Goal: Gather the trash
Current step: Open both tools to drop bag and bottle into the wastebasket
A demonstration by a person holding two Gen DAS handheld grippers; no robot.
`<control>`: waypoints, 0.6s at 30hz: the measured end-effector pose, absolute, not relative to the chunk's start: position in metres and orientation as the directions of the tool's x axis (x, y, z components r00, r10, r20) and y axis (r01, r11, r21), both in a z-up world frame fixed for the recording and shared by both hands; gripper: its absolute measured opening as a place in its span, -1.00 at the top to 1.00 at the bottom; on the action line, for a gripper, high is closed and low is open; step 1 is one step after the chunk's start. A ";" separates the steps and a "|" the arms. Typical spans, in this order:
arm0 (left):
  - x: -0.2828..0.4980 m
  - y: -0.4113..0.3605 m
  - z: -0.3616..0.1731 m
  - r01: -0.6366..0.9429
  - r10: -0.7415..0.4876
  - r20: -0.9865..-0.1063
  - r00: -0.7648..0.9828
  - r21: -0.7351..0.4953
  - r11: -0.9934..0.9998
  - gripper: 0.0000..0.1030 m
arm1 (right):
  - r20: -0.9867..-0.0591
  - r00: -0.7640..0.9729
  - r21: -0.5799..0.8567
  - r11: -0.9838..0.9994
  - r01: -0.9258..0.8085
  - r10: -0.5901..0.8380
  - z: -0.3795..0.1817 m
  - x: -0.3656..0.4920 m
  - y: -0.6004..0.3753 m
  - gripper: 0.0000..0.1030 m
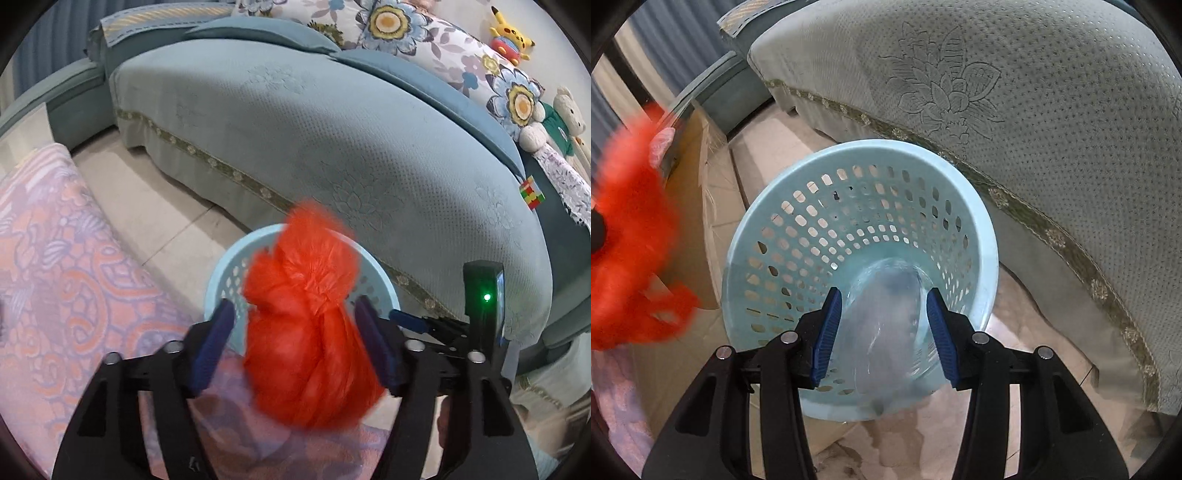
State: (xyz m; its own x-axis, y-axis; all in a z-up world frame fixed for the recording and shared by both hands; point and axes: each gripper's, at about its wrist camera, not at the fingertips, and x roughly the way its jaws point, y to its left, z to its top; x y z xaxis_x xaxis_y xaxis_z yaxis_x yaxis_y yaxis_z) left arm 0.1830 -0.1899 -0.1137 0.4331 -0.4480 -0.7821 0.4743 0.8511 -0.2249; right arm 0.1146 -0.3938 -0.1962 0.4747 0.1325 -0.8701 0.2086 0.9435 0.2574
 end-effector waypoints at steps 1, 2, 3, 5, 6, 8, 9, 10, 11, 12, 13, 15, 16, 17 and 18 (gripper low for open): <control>0.182 -0.190 -0.111 0.476 -0.453 -0.779 0.434 -0.229 0.849 -0.33 | -0.870 0.477 0.251 0.946 0.207 0.127 -0.192 0.116 -0.393 0.12; 0.180 -0.190 -0.108 0.479 -0.464 -0.773 0.432 -0.239 0.845 -0.33 | -0.868 0.484 0.241 0.949 0.204 0.116 -0.188 0.114 -0.392 0.12; 0.179 -0.187 -0.107 0.482 -0.473 -0.768 0.432 -0.246 0.841 -0.33 | -0.865 0.488 0.240 0.950 0.202 0.114 -0.183 0.116 -0.391 0.12; 0.175 -0.186 -0.100 0.487 -0.481 -0.757 0.442 -0.248 0.838 -0.33 | -0.855 0.504 0.250 0.948 0.198 0.121 -0.175 0.112 -0.390 0.12; 0.172 -0.185 -0.096 0.491 -0.487 -0.751 0.446 -0.249 0.835 -0.33 | -0.852 0.510 0.249 0.948 0.196 0.119 -0.172 0.111 -0.389 0.12; 0.167 -0.183 -0.088 0.496 -0.494 -0.738 0.460 -0.249 0.832 -0.33 | -0.843 0.528 0.233 0.955 0.183 0.105 -0.161 0.105 -0.385 0.12; 0.165 -0.181 -0.084 0.499 -0.498 -0.731 0.466 -0.248 0.831 -0.33 | -0.839 0.536 0.223 0.959 0.174 0.098 -0.156 0.103 -0.382 0.12; 0.162 -0.179 -0.080 0.500 -0.500 -0.725 0.473 -0.247 0.830 -0.33 | -0.834 0.544 0.213 0.963 0.165 0.091 -0.151 0.101 -0.379 0.12; 0.158 -0.174 -0.074 0.499 -0.502 -0.715 0.487 -0.244 0.832 -0.33 | -0.828 0.554 0.206 0.966 0.156 0.087 -0.146 0.098 -0.375 0.12; 0.154 -0.171 -0.069 0.499 -0.505 -0.708 0.494 -0.244 0.832 -0.33 | -0.819 0.567 0.204 0.968 0.144 0.088 -0.139 0.095 -0.371 0.12; 0.152 -0.168 -0.064 0.499 -0.508 -0.701 0.501 -0.246 0.831 -0.33 | -0.812 0.576 0.204 0.970 0.135 0.090 -0.135 0.096 -0.368 0.12; 0.141 -0.156 -0.048 0.494 -0.508 -0.677 0.532 -0.239 0.836 -0.33 | -0.787 0.609 0.201 0.974 0.108 0.095 -0.117 0.092 -0.356 0.12; 0.137 -0.152 -0.042 0.491 -0.508 -0.668 0.545 -0.237 0.838 -0.33 | -0.773 0.627 0.199 0.976 0.092 0.099 -0.107 0.092 -0.350 0.12; 0.131 -0.145 -0.033 0.482 -0.499 -0.655 0.568 -0.227 0.846 -0.33 | -0.761 0.641 0.197 0.977 0.078 0.102 -0.099 0.092 -0.346 0.12; 0.126 -0.138 -0.025 0.471 -0.488 -0.642 0.591 -0.217 0.855 -0.33 | -0.739 0.665 0.190 0.981 0.051 0.109 -0.086 0.088 -0.336 0.12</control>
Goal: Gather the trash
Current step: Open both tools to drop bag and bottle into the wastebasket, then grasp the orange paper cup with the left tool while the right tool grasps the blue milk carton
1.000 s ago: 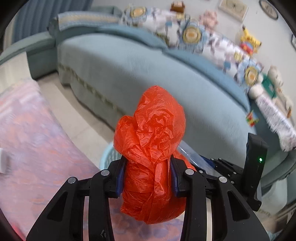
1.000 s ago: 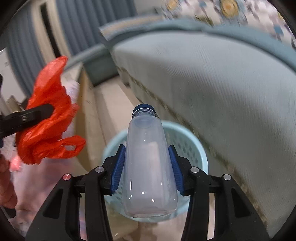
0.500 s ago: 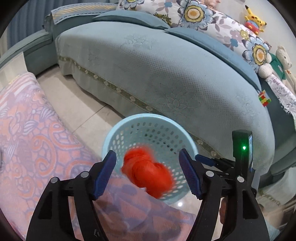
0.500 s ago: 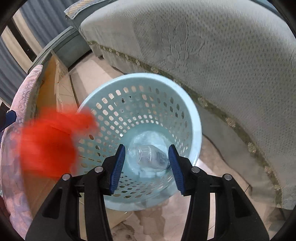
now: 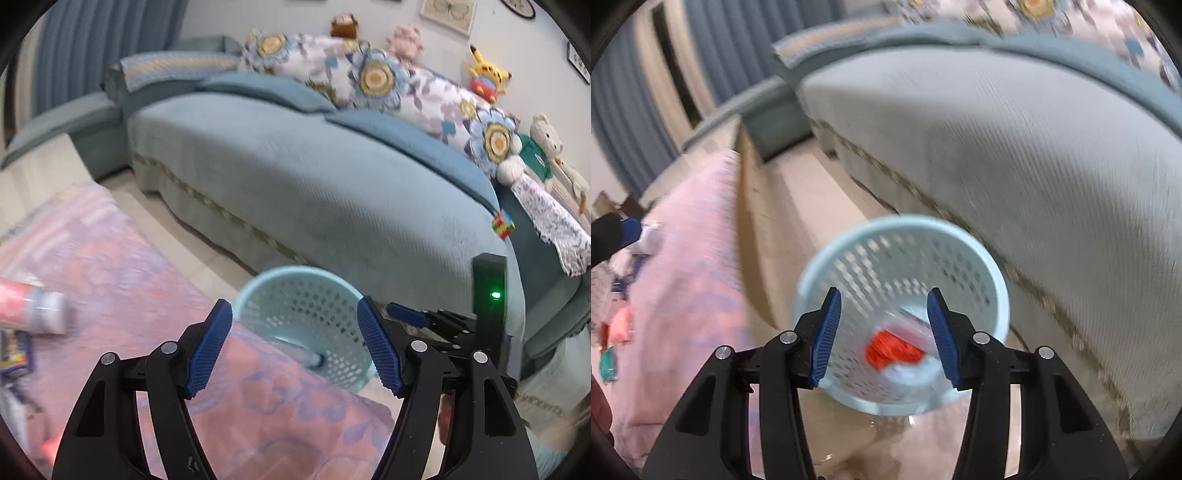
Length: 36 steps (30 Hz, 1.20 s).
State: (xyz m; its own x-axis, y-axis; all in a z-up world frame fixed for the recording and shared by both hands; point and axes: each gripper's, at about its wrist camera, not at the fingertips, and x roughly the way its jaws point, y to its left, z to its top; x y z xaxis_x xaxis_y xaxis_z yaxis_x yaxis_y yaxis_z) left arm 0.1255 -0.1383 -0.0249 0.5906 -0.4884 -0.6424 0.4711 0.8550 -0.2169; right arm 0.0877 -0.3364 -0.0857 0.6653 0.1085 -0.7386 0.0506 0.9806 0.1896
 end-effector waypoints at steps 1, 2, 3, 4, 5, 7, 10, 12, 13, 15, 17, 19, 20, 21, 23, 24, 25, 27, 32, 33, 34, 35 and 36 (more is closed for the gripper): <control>0.121 -0.131 -0.017 0.461 -0.483 -0.628 0.610 -0.213 0.861 -0.33 | -0.722 0.682 0.183 0.983 0.030 0.114 -0.076 0.086 -0.329 0.12; 0.113 -0.120 -0.006 0.445 -0.475 -0.609 0.635 -0.215 0.870 -0.33 | -0.706 0.698 0.180 0.984 0.010 0.122 -0.066 0.083 -0.322 0.12; 0.109 -0.113 0.000 0.434 -0.471 -0.600 0.647 -0.218 0.874 -0.33 | -0.681 0.719 0.180 0.983 -0.021 0.140 -0.052 0.079 -0.312 0.12; 0.101 -0.100 0.009 0.417 -0.466 -0.581 0.667 -0.227 0.880 -0.33 | -0.665 0.731 0.179 0.983 -0.041 0.151 -0.043 0.075 -0.304 0.12; 0.095 -0.090 0.016 0.405 -0.462 -0.567 0.682 -0.234 0.884 -0.33 | -0.644 0.746 0.182 0.981 -0.069 0.172 -0.031 0.072 -0.294 0.12; 0.082 -0.069 0.027 0.372 -0.442 -0.540 0.716 -0.240 0.897 -0.33 | -0.606 0.764 0.190 0.973 -0.128 0.219 -0.009 0.065 -0.273 0.12; 0.057 -0.024 0.044 0.286 -0.380 -0.497 0.780 -0.258 0.923 -0.42 | -0.561 0.778 0.188 0.959 -0.214 0.283 0.020 0.054 -0.239 0.12; 0.037 0.013 0.050 0.204 -0.316 -0.473 0.822 -0.275 0.940 -0.46 | -0.535 0.770 0.194 0.938 -0.288 0.347 0.037 0.050 -0.209 0.12; 0.031 0.026 0.052 0.171 -0.291 -0.468 0.835 -0.282 0.944 -0.49 | -0.527 0.765 0.194 0.929 -0.316 0.370 0.043 0.048 -0.197 0.11; 0.012 0.064 0.051 0.061 -0.195 -0.453 0.870 -0.293 0.954 -0.49 | -0.507 0.752 0.180 0.905 -0.386 0.421 0.054 0.042 -0.163 0.11; -0.003 0.091 0.048 -0.024 -0.113 -0.440 0.891 -0.294 0.955 -0.53 | -0.496 0.747 0.156 0.892 -0.425 0.443 0.061 0.039 -0.131 0.11; -0.014 0.123 0.039 -0.112 -0.042 -0.455 0.889 -0.307 0.945 -0.53 | -0.492 0.724 0.163 0.868 -0.469 0.484 0.061 0.037 -0.103 0.11; -0.018 0.133 0.037 -0.140 -0.019 -0.462 0.886 -0.307 0.941 -0.54 | -0.492 0.709 0.172 0.854 -0.490 0.506 0.059 0.036 -0.089 0.11; -0.020 0.143 0.034 -0.170 0.008 -0.469 0.883 -0.305 0.937 -0.53 | -0.495 0.696 0.172 0.843 -0.509 0.521 0.057 0.035 -0.072 0.11; -0.019 0.165 0.027 -0.223 0.051 -0.494 0.868 -0.295 0.929 -0.53 | -0.516 0.671 0.166 0.830 -0.532 0.533 0.052 0.038 -0.046 0.11; -0.018 0.173 0.024 -0.240 0.062 -0.504 0.862 -0.298 0.924 -0.53 | -0.528 0.654 0.168 0.821 -0.545 0.542 0.048 0.040 -0.033 0.11; -0.017 0.180 0.019 -0.253 0.067 -0.513 0.856 -0.301 0.919 -0.53 | -0.538 0.642 0.169 0.817 -0.552 0.546 0.045 0.042 -0.022 0.11; -0.014 0.196 0.008 -0.286 0.078 -0.541 0.837 -0.311 0.906 -0.53 | -0.564 0.622 0.169 0.813 -0.557 0.543 0.037 0.048 -0.004 0.11; 0.000 0.212 -0.024 -0.311 0.045 -0.609 0.792 -0.340 0.887 -0.53 | -0.653 0.555 0.178 0.817 -0.549 0.516 0.015 0.065 0.036 -0.12; 0.003 0.213 -0.029 -0.321 0.045 -0.620 0.783 -0.342 0.883 -0.53 | -0.675 0.550 0.169 0.829 -0.534 0.492 0.011 0.069 0.044 -0.19; 0.004 0.214 -0.034 -0.325 0.042 -0.625 0.780 -0.347 0.880 -0.53 | -0.687 0.546 0.164 0.835 -0.526 0.479 0.008 0.070 0.047 -0.19; 0.007 0.216 -0.038 -0.328 0.031 -0.634 0.773 -0.357 0.875 -0.51 | -0.701 0.533 0.166 0.835 -0.525 0.474 0.004 0.073 0.051 -0.19; 0.009 0.217 -0.041 -0.331 0.023 -0.641 0.767 -0.364 0.871 -0.50 | -0.711 0.523 0.167 0.836 -0.523 0.469 0.000 0.076 0.052 -0.19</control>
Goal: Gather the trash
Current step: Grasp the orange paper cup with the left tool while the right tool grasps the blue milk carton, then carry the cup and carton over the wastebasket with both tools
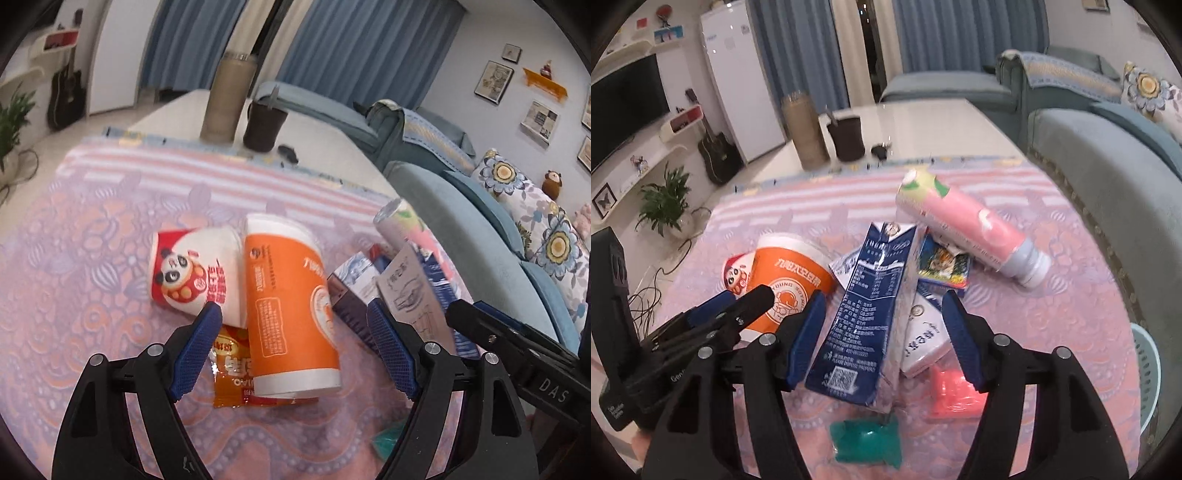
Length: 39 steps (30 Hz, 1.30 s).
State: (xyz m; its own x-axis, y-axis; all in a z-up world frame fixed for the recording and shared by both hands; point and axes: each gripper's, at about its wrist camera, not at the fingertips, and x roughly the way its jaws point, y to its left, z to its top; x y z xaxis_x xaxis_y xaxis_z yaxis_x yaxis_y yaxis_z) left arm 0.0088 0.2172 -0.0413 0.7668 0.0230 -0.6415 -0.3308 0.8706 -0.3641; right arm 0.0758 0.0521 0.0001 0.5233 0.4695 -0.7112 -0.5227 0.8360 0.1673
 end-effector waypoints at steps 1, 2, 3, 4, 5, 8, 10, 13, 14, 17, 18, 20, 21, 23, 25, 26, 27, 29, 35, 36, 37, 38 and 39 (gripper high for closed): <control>0.011 0.219 -0.044 -0.331 0.013 -0.647 0.762 -0.372 0.867 -0.50 | -0.727 0.511 0.165 0.840 -0.517 0.458 -0.004 0.079 0.055 -0.19; 0.012 0.219 -0.048 -0.328 -0.001 -0.651 0.759 -0.384 0.863 -0.45 | -0.738 0.498 0.170 0.839 -0.517 0.456 -0.007 0.081 0.057 -0.19; 0.014 0.220 -0.049 -0.328 -0.009 -0.653 0.757 -0.393 0.859 -0.44 | -0.745 0.484 0.181 0.837 -0.517 0.459 -0.011 0.083 0.058 -0.19; 0.015 0.221 -0.051 -0.326 -0.020 -0.655 0.756 -0.402 0.856 -0.43 | -0.753 0.467 0.195 0.835 -0.514 0.463 -0.014 0.086 0.058 -0.19; 0.015 0.220 -0.052 -0.324 -0.028 -0.656 0.754 -0.408 0.854 -0.42 | -0.760 0.454 0.206 0.834 -0.512 0.466 -0.016 0.088 0.059 -0.19; 0.020 0.219 -0.056 -0.315 -0.043 -0.665 0.745 -0.408 0.857 -0.29 | -0.775 0.445 0.194 0.839 -0.508 0.448 -0.022 0.089 0.062 -0.09; 0.022 0.216 -0.059 -0.313 -0.049 -0.674 0.737 -0.405 0.859 -0.21 | -0.785 0.431 0.195 0.838 -0.510 0.445 -0.026 0.089 0.063 0.25; 0.024 0.214 -0.065 -0.319 -0.059 -0.694 0.718 -0.403 0.858 -0.06 | -0.786 0.427 0.197 0.836 -0.511 0.447 -0.029 0.089 0.062 0.28; 0.023 0.215 -0.067 -0.321 -0.063 -0.692 0.719 -0.411 0.853 -0.05 | -0.784 0.431 0.196 0.837 -0.511 0.447 -0.028 0.088 0.061 0.29; 0.019 0.216 -0.066 -0.315 -0.075 -0.672 0.736 -0.439 0.841 -0.03 | -0.772 0.437 0.208 0.834 -0.512 0.461 -0.026 0.087 0.055 0.30; 0.018 0.217 -0.065 -0.313 -0.078 -0.666 0.742 -0.447 0.838 -0.03 | -0.766 0.445 0.208 0.835 -0.510 0.463 -0.024 0.085 0.052 0.30; 0.014 0.217 -0.061 -0.301 -0.085 -0.645 0.760 -0.464 0.833 -0.02 | -0.750 0.461 0.217 0.835 -0.507 0.474 -0.019 0.082 0.045 0.31; 0.012 0.216 -0.057 -0.293 -0.088 -0.631 0.771 -0.473 0.831 -0.02 | -0.742 0.468 0.221 0.835 -0.504 0.480 -0.016 0.082 0.042 0.31; 0.007 0.214 -0.050 -0.278 -0.090 -0.607 0.790 -0.485 0.829 -0.02 | -0.726 0.486 0.228 0.837 -0.497 0.486 -0.009 0.079 0.033 0.31; 0.004 0.211 -0.041 -0.246 -0.112 -0.576 0.810 -0.507 0.826 -0.02 | -0.711 0.503 0.234 0.840 -0.490 0.491 -0.002 0.078 0.025 0.31; 0.004 0.209 -0.038 -0.239 -0.114 -0.569 0.815 -0.509 0.827 -0.02 | -0.703 0.514 0.236 0.842 -0.485 0.492 0.001 0.077 0.020 0.31; 0.003 0.205 -0.034 -0.226 -0.118 -0.555 0.823 -0.511 0.830 -0.02 | -0.699 0.519 0.237 0.844 -0.482 0.492 0.003 0.077 0.017 0.31; 0.000 0.197 -0.025 -0.194 -0.132 -0.529 0.838 -0.517 0.834 -0.02 | -0.688 0.531 0.242 0.846 -0.474 0.494 0.009 0.077 0.009 0.31; 0.002 0.168 0.003 -0.113 -0.167 -0.480 0.861 -0.502 0.857 -0.02 | -0.643 0.580 0.263 0.856 -0.445 0.499 0.031 0.073 -0.024 0.31; 0.002 0.162 0.006 -0.098 -0.176 -0.473 0.864 -0.500 0.861 -0.02 | -0.634 0.593 0.264 0.860 -0.437 0.497 0.035 0.071 -0.032 0.31; 0.004 0.154 0.012 -0.077 -0.189 -0.462 0.866 -0.498 0.864 -0.02 | -0.626 0.604 0.266 0.863 -0.430 0.494 0.039 0.071 -0.039 0.31; 0.005 0.149 0.015 -0.062 -0.200 -0.454 0.868 -0.499 0.865 -0.02 | -0.619 0.614 0.266 0.866 -0.424 0.491 0.043 0.070 -0.046 0.31; 0.006 0.143 0.019 -0.045 -0.213 -0.447 0.869 -0.499 0.865 -0.02 | -0.612 0.623 0.265 0.868 -0.419 0.487 0.046 0.068 -0.053 0.31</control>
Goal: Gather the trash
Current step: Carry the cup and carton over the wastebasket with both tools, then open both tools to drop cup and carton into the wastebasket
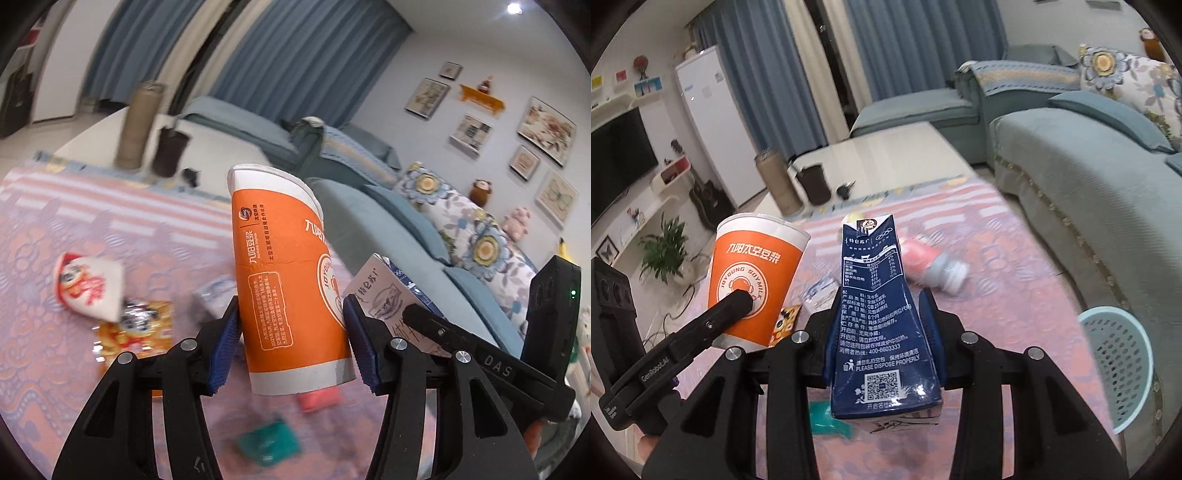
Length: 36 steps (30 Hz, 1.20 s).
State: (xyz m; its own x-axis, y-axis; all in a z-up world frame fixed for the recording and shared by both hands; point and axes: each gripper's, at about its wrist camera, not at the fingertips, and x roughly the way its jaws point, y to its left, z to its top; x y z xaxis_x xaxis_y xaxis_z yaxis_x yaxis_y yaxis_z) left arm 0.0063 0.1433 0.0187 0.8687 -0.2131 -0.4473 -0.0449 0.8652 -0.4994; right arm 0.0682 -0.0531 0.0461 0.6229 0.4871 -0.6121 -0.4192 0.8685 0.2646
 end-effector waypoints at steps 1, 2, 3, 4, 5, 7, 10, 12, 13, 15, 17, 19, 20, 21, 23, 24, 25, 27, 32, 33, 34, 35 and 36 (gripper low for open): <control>0.008 0.138 0.022 -0.026 -0.228 -0.440 0.869 -0.500 0.865 -0.02 | -0.602 0.640 0.260 0.875 -0.409 0.478 0.051 0.067 -0.063 0.31; 0.011 0.128 0.027 0.001 -0.249 -0.430 0.868 -0.500 0.866 -0.02 | -0.593 0.658 0.253 0.883 -0.395 0.464 0.055 0.065 -0.073 0.31; 0.013 0.119 0.030 0.024 -0.267 -0.423 0.866 -0.498 0.867 -0.02 | -0.587 0.669 0.248 0.888 -0.386 0.455 0.058 0.064 -0.080 0.31; 0.016 0.111 0.033 0.044 -0.283 -0.418 0.863 -0.496 0.867 -0.02 | -0.579 0.687 0.243 0.897 -0.370 0.440 0.062 0.063 -0.092 0.31; 0.021 0.098 0.037 0.074 -0.307 -0.414 0.857 -0.492 0.868 -0.02 | -0.572 0.702 0.238 0.904 -0.354 0.425 0.066 0.062 -0.103 0.31; 0.029 0.078 0.042 0.115 -0.342 -0.407 0.847 -0.488 0.865 -0.02 | -0.560 0.726 0.232 0.917 -0.325 0.399 0.072 0.062 -0.124 0.31; 0.045 0.045 0.051 0.185 -0.406 -0.395 0.824 -0.490 0.852 -0.02 | -0.545 0.765 0.218 0.939 -0.266 0.343 0.080 0.062 -0.162 0.31; 0.058 0.019 0.055 0.225 -0.437 -0.401 0.805 -0.475 0.851 -0.03 | -0.545 0.780 0.204 0.951 -0.232 0.307 0.084 0.061 -0.182 0.31; 0.065 0.003 0.057 0.248 -0.453 -0.411 0.791 -0.462 0.852 -0.03 | -0.541 0.790 0.201 0.956 -0.213 0.289 0.085 0.060 -0.194 0.31; 0.075 -0.019 0.057 0.277 -0.469 -0.426 0.774 -0.437 0.856 -0.03 | -0.537 0.806 0.194 0.966 -0.170 0.249 0.086 0.059 -0.220 0.31; 0.088 -0.047 0.054 0.310 -0.483 -0.448 0.752 -0.407 0.859 -0.03 | -0.537 0.816 0.194 0.973 -0.129 0.215 0.082 0.058 -0.242 0.31; 0.100 -0.069 0.049 0.336 -0.499 -0.468 0.729 -0.390 0.857 -0.03 | -0.547 0.815 0.204 0.975 -0.088 0.188 0.074 0.060 -0.263 0.31; 0.109 -0.085 0.043 0.352 -0.509 -0.486 0.710 -0.381 0.855 -0.03 | -0.557 0.812 0.214 0.975 -0.062 0.174 0.068 0.062 -0.276 0.31; 0.113 -0.092 0.038 0.362 -0.516 -0.496 0.699 -0.378 0.852 -0.03 | -0.565 0.808 0.222 0.974 -0.046 0.167 0.062 0.063 -0.285 0.31; 0.124 -0.113 0.024 0.379 -0.525 -0.533 0.664 -0.365 0.850 -0.03 | -0.599 0.788 0.237 0.971 0.003 0.144 0.043 0.069 -0.308 0.31; 0.129 -0.120 0.017 0.383 -0.525 -0.549 0.651 -0.360 0.851 -0.03 | -0.613 0.778 0.243 0.970 0.018 0.139 0.036 0.072 -0.314 0.31; 0.133 -0.125 0.008 0.385 -0.527 -0.564 0.636 -0.359 0.850 -0.03 | -0.634 0.762 0.254 0.966 0.044 0.132 0.023 0.075 -0.325 0.31; 0.144 -0.138 -0.015 0.389 -0.534 -0.605 0.591 -0.366 0.845 -0.03 | -0.663 0.737 0.268 0.960 0.073 0.129 0.003 0.078 -0.339 0.31; 0.161 -0.159 -0.056 0.393 -0.535 -0.671 0.513 -0.370 0.842 -0.03 | -0.751 0.646 0.297 0.944 0.143 0.138 -0.057 0.093 -0.359 0.31; 0.163 -0.161 -0.063 0.393 -0.537 -0.680 0.500 -0.374 0.840 -0.04 | -0.762 0.632 0.301 0.941 0.153 0.141 -0.065 0.095 -0.361 0.31; 0.164 -0.164 -0.069 0.394 -0.538 -0.688 0.487 -0.377 0.838 -0.04 | -0.779 0.610 0.305 0.938 0.165 0.145 -0.077 0.097 -0.363 0.30; 0.166 -0.166 -0.075 0.395 -0.539 -0.697 0.473 -0.379 0.837 -0.05 | -0.793 0.591 0.308 0.935 0.177 0.149 -0.087 0.100 -0.365 0.30; 0.167 -0.168 -0.081 0.397 -0.539 -0.705 0.461 -0.379 0.836 -0.05 | -0.807 0.570 0.312 0.931 0.191 0.154 -0.097 0.102 -0.367 0.30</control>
